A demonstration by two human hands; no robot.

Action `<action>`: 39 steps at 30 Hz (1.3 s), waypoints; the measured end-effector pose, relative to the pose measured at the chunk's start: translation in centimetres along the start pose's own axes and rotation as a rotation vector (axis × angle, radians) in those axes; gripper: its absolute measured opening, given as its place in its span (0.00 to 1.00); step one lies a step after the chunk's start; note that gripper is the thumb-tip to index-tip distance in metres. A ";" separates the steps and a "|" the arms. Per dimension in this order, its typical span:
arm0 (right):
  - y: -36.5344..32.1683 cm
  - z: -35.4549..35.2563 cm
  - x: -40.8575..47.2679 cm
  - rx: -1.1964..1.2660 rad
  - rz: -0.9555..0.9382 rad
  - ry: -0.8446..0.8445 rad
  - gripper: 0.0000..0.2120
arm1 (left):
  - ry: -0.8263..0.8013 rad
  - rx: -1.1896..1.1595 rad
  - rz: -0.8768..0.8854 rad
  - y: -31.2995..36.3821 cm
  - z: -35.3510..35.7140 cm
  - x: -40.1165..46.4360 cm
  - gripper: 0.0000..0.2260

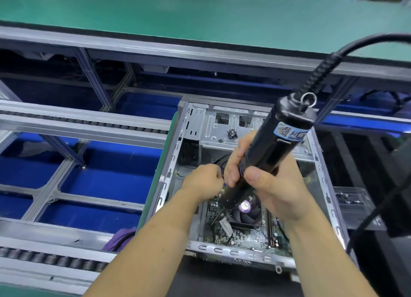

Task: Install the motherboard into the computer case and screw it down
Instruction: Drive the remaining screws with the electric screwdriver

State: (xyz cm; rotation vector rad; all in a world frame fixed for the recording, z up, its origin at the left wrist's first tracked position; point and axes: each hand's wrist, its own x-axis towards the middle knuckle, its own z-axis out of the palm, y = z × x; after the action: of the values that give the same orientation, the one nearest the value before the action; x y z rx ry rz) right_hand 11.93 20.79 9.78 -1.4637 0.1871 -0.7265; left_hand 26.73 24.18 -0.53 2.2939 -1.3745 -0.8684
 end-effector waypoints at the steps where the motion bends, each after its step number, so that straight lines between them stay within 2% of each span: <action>1: -0.6 -0.6 -0.2 0.003 -0.019 0.014 0.20 | 0.038 -0.021 0.015 0.1 0.0 0.0 0.09; 2: -1.3 -1.1 -0.3 0.029 -0.036 0.029 0.18 | 0.088 -0.065 0.028 0.2 0.0 0.2 0.07; 5: -3.0 -2.6 -0.8 0.080 -0.101 0.091 0.19 | 0.158 -0.310 0.087 -0.1 -0.1 0.3 0.09; 8: -4.8 -4.3 -1.5 0.121 -0.172 0.176 0.19 | -0.001 -0.509 0.175 0.0 -0.2 -0.9 0.07; 12: -6.2 -6.0 -2.3 0.115 -0.233 0.269 0.19 | -0.146 -0.520 0.184 0.2 -0.2 -1.8 0.06; 15: -6.2 -6.3 -2.7 0.098 -0.256 0.304 0.18 | -0.161 -0.502 0.160 0.5 -0.1 -2.2 0.07; 17: -6.1 -6.0 -3.0 0.087 -0.251 0.357 0.17 | -0.050 -0.425 0.150 0.2 0.1 -2.1 0.11; 20: -6.5 -5.7 -2.9 0.028 -0.254 0.461 0.16 | 0.242 -0.102 0.138 -0.4 0.0 -1.8 0.18; 23: -8.1 -5.6 -2.4 -0.004 -0.324 0.546 0.19 | 0.404 0.062 0.266 0.7 -0.6 -1.8 0.22; 25: -9.8 -5.3 -2.0 -0.050 -0.417 0.598 0.24 | 0.461 0.049 0.373 2.7 -1.0 -1.9 0.21; 27: -11.7 -5.2 -1.8 -0.236 -0.563 0.669 0.22 | 0.490 0.008 0.425 4.8 -1.4 -2.0 0.15; 29: -12.8 -5.8 -1.5 -0.532 -0.680 0.745 0.17 | 0.527 0.029 0.446 6.1 -2.2 -1.7 0.05; 30: -13.0 -6.5 -1.4 -0.680 -0.707 0.778 0.14 | 0.553 0.068 0.449 6.2 -2.8 -1.4 0.04; 31: -13.1 -6.9 -1.5 -0.798 -0.708 0.801 0.12 | 0.578 0.130 0.434 6.1 -3.5 -0.9 0.09; 33: -12.1 -7.9 -2.1 -0.945 -0.634 0.812 0.13 | 0.566 0.335 0.363 4.9 -4.7 0.1 0.20; 34: -11.2 -8.2 -2.6 -0.962 -0.538 0.788 0.11 | 0.525 0.442 0.329 4.2 -5.1 0.5 0.24; 37: -7.3 -10.0 -4.6 -1.057 -0.197 0.662 0.15 | 0.295 0.636 0.336 2.1 -5.3 1.5 0.31; 39: -4.9 -10.9 -6.2 -1.004 0.062 0.614 0.14 | 0.152 0.704 0.379 1.5 -4.6 2.1 0.35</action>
State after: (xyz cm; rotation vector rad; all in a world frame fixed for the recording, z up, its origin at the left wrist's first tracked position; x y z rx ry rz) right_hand -0.31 15.43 11.02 -2.0994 1.1988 -1.0894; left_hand 29.44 21.46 3.14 2.3387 -2.1931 -0.0794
